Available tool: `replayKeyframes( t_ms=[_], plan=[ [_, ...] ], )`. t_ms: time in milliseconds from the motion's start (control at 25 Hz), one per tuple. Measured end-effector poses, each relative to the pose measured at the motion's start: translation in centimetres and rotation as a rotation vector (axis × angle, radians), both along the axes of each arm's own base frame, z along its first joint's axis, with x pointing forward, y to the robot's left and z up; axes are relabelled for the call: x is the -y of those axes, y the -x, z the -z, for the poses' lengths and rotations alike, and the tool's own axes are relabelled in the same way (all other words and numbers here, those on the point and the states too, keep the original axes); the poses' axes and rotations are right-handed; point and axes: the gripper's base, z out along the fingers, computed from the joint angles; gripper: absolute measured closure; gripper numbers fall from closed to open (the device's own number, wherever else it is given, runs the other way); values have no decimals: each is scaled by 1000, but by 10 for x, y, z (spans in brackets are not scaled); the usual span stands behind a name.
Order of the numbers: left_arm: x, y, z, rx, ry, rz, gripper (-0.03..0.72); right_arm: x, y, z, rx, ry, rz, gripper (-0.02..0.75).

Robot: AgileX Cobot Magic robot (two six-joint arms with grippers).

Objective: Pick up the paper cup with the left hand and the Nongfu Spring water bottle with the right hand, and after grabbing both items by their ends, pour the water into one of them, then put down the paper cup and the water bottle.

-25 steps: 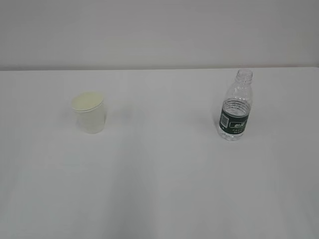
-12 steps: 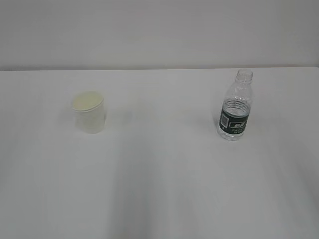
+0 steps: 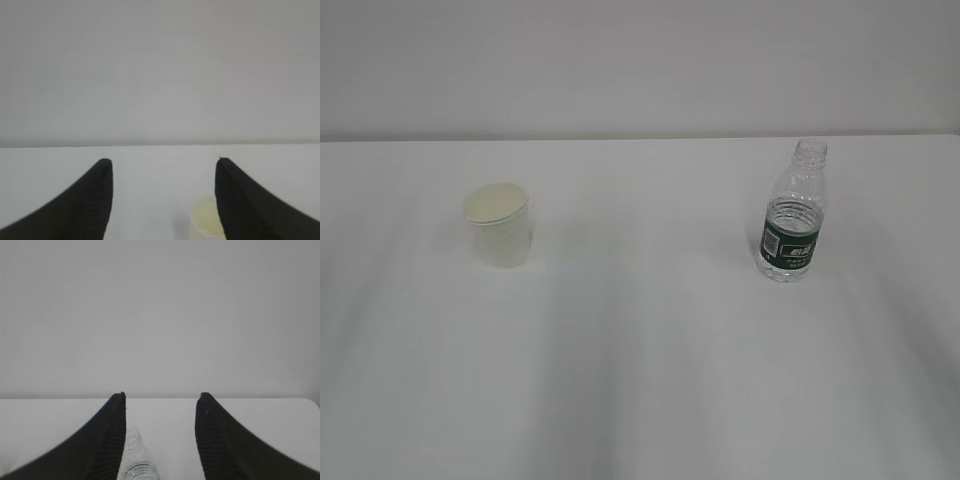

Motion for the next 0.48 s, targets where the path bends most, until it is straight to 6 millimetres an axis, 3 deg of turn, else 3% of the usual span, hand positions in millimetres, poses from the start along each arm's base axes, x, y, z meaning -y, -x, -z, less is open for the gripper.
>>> replayKeyframes(
  t_ms=[240, 480],
  plan=[
    [22, -7, 39, -1, -48, 102, 231, -3, -27, 13, -21, 1, 1, 391],
    [37, -18, 81, -45, -50, 153, 237, -4, -35, 47, -45, -47, 8, 391]
  ],
)
